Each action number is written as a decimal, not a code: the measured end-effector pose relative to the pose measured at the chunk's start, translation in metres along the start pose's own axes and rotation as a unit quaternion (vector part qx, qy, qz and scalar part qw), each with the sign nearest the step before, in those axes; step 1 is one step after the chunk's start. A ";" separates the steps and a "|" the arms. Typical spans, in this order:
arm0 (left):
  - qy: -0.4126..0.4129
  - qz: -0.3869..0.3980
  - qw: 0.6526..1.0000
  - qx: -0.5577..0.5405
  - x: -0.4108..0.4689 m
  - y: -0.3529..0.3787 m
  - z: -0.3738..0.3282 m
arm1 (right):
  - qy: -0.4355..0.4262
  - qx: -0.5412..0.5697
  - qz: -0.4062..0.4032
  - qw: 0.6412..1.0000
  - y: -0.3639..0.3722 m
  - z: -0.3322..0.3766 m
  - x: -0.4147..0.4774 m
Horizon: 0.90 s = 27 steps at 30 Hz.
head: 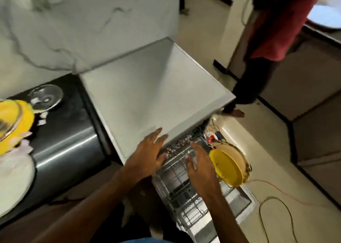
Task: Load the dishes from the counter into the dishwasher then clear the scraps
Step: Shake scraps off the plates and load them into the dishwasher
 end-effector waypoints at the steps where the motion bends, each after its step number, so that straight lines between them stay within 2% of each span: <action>1: -0.009 -0.028 1.000 -0.004 -0.013 -0.018 0.012 | -0.021 -0.004 0.010 1.000 0.004 0.020 0.001; 9: -0.127 -0.174 0.976 -0.041 -0.141 -0.113 0.115 | -0.148 0.006 0.076 0.986 0.066 0.146 0.006; 11: -0.193 -0.228 0.951 -0.074 -0.219 -0.141 0.172 | -0.210 -0.019 0.114 0.971 0.116 0.217 -0.014; 15: -0.240 -0.217 0.938 -0.123 -0.262 -0.139 0.200 | -0.228 -0.015 0.113 0.967 0.140 0.255 -0.026; 22: -0.295 -0.221 0.912 -0.181 -0.337 -0.162 0.263 | -0.237 0.011 0.188 0.953 0.219 0.319 -0.066; 27: -0.315 -0.240 0.890 -0.226 -0.354 -0.181 0.297 | -0.237 -0.005 0.225 0.945 0.251 0.347 -0.078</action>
Point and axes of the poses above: each hand's wrist, its own x-axis towards the middle knuckle, its own y-axis out of the palm, z = x × y, the point moved 8 cm from there along x, towards the middle knuckle, and after that the axes turned 12 degrees about -x, right-handed, at the moved point
